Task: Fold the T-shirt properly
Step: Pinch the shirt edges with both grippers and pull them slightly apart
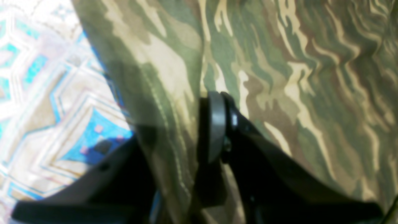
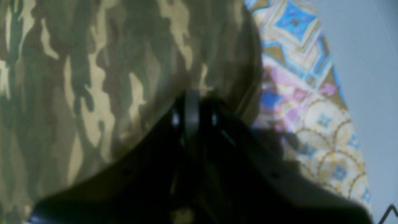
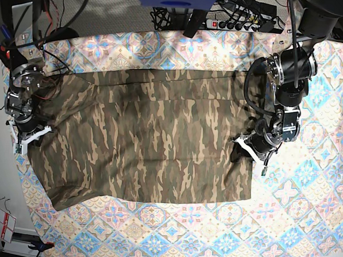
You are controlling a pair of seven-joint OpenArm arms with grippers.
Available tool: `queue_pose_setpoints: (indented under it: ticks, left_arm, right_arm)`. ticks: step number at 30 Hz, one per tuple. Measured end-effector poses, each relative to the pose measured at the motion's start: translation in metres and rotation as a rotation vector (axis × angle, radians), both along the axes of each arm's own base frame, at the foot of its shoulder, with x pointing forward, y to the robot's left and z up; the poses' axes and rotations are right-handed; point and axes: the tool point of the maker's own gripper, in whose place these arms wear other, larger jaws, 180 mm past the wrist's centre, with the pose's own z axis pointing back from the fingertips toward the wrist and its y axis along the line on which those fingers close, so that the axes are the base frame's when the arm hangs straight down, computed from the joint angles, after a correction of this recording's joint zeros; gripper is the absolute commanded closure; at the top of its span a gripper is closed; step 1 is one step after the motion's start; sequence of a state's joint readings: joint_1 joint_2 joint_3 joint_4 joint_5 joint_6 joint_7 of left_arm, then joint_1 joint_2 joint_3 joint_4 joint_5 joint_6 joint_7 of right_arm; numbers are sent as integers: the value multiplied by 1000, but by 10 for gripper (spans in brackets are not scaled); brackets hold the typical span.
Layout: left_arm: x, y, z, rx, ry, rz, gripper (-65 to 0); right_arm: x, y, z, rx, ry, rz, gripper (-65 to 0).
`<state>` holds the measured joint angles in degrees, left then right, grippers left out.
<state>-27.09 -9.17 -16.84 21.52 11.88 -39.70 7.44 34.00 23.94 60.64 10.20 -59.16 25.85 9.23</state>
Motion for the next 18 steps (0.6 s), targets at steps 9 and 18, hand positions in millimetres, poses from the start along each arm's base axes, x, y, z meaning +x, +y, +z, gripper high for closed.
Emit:
queue_pose_setpoints:
  ticks: [9, 18]
  left_arm:
    - [-5, -6, 8, 178, 29, -113, -82]
    - [-57, 25, 27, 471, 73, -187, -83]
  right_arm:
    - [6, -23, 21, -71, -36, -26, -42]
    - [7, -52, 45, -135, -85, -85, -272]
